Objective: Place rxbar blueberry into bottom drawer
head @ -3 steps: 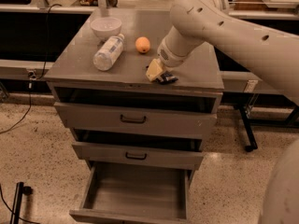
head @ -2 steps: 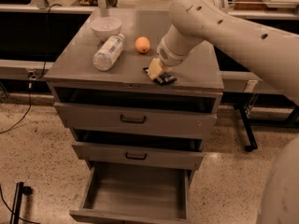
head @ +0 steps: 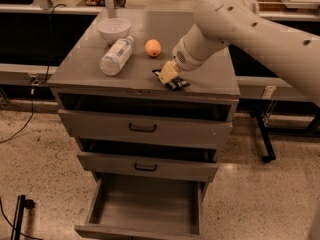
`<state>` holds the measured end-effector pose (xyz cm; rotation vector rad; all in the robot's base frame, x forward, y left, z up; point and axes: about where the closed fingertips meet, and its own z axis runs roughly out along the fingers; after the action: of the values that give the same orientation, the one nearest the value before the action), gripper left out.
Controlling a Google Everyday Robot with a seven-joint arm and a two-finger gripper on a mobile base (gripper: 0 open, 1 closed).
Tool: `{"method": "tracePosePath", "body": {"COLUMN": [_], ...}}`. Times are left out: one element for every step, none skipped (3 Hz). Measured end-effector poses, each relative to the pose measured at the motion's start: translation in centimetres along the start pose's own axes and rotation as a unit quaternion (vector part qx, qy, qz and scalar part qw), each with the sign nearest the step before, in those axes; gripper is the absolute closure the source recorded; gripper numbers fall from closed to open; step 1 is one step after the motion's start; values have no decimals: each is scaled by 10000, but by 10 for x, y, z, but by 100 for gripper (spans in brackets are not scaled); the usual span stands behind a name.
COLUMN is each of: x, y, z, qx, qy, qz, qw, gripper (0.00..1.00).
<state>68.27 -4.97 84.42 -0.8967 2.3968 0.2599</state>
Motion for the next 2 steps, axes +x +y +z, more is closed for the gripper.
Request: {"method": "tracePosePath", "body": {"x": [-14,-24], "y": [25,40], "z": [-43,-67], "qx": [-409,-604], "qy": [-1048,-1644], "qz": [-258,-330], "qw": [9933,9840], "gripper": [100,100]}}
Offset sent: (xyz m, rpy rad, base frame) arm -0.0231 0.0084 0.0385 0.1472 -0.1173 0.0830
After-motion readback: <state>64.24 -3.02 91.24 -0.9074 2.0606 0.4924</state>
